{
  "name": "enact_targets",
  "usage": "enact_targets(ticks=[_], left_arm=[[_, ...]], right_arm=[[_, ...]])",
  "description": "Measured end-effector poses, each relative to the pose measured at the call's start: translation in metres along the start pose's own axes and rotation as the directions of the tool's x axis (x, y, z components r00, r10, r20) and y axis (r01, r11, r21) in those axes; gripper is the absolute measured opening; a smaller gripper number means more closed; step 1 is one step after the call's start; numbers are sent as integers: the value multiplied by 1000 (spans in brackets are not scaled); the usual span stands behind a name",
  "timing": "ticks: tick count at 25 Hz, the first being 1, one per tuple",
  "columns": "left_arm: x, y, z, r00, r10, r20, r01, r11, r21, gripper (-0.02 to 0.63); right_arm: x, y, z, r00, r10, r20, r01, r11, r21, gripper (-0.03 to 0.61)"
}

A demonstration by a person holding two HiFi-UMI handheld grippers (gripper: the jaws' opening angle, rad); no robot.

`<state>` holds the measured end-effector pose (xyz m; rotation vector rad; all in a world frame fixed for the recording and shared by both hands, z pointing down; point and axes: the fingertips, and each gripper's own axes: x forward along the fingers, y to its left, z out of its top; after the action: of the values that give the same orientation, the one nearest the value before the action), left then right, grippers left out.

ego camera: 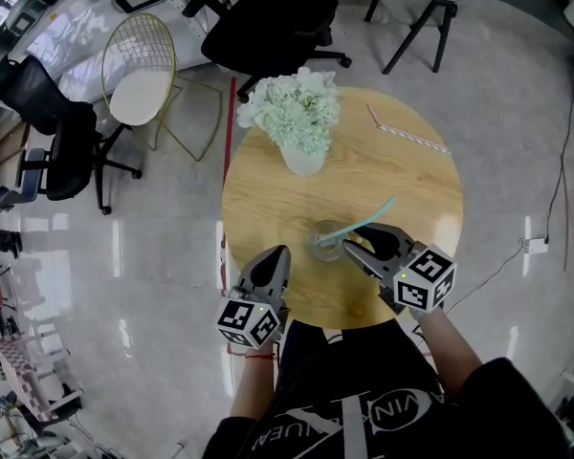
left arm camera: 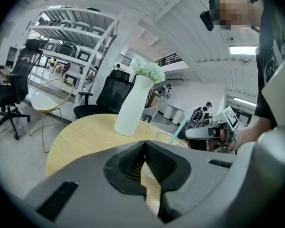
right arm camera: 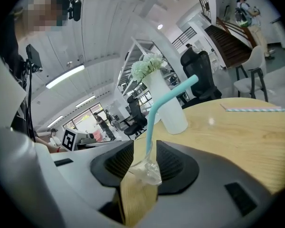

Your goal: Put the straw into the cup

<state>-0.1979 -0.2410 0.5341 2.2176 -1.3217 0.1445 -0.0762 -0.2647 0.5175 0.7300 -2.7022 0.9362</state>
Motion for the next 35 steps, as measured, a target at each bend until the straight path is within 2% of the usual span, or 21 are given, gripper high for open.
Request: enact_targets(ticks=[6, 13, 17, 23, 35], left_arm=[[-5, -8, -5, 995, -97, -31, 98, 995, 28, 6], [-21, -19, -9, 980, -193, -50, 196, 979, 53, 8], [-31, -26, -15, 971, -230, -61, 234, 970, 62, 8], [-47, -35, -19, 960, -269, -75, 275, 958, 79, 7], [-90, -46, -32, 945, -322, -62, 327, 939, 108, 8]], right_arm=[[-21, 4, -2, 990, -126, 59, 124, 992, 28, 129], [-46, 27, -16, 958, -262, 117, 251, 963, 102, 127], [-52, 47, -22, 950, -278, 140, 266, 959, 96, 113], [-56, 74, -29, 942, -286, 178, 273, 957, 97, 28], [-46, 132, -60, 939, -273, 207, 265, 962, 69, 5]])
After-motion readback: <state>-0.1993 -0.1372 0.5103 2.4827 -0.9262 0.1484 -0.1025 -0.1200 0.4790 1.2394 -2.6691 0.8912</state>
